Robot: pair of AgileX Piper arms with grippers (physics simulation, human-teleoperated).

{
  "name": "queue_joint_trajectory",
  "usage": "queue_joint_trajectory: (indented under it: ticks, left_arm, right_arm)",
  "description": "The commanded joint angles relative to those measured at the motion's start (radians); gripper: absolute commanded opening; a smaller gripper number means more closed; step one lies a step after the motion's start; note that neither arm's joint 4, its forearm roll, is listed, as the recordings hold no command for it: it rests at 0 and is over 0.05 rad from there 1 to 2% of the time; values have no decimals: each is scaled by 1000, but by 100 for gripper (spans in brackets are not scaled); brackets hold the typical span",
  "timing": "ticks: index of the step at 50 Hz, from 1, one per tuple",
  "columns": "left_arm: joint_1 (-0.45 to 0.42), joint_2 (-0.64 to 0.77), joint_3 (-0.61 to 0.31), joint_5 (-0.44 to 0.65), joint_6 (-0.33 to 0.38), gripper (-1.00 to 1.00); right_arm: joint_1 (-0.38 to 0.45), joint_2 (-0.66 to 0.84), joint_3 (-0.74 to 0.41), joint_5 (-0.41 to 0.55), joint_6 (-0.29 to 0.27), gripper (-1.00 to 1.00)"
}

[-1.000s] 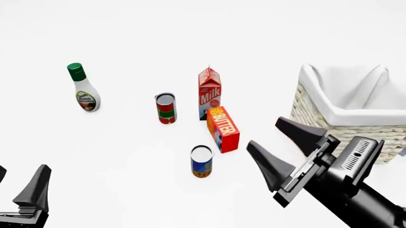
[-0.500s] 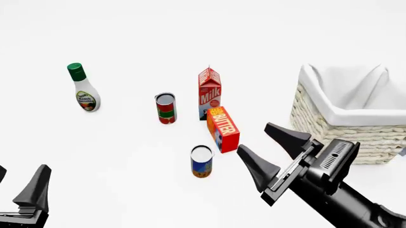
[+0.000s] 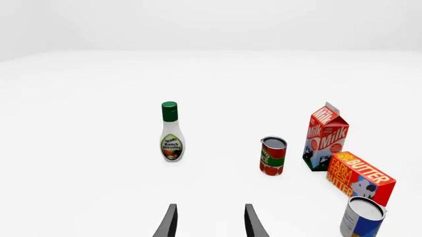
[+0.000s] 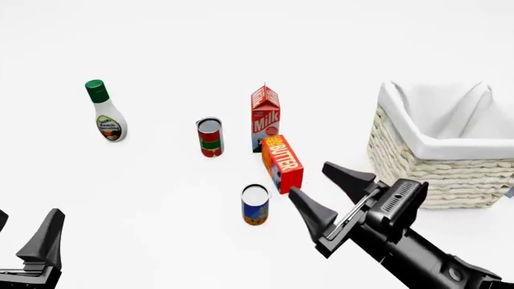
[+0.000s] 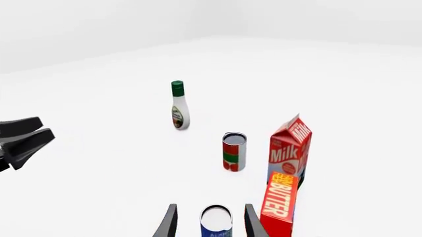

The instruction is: Pick the alphabet soup and place it in the basket.

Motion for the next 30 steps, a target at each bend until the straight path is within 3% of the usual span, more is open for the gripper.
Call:
queue_joint_trajectory:
  ticks: [1,30]
  left_arm:
    - [0,0,0,0,0,100]
    - [0,0,0,0,0,100]
  right_arm:
    - [0,79,-13,-52,13,100]
    - [-14,233,-59,-131,37,100]
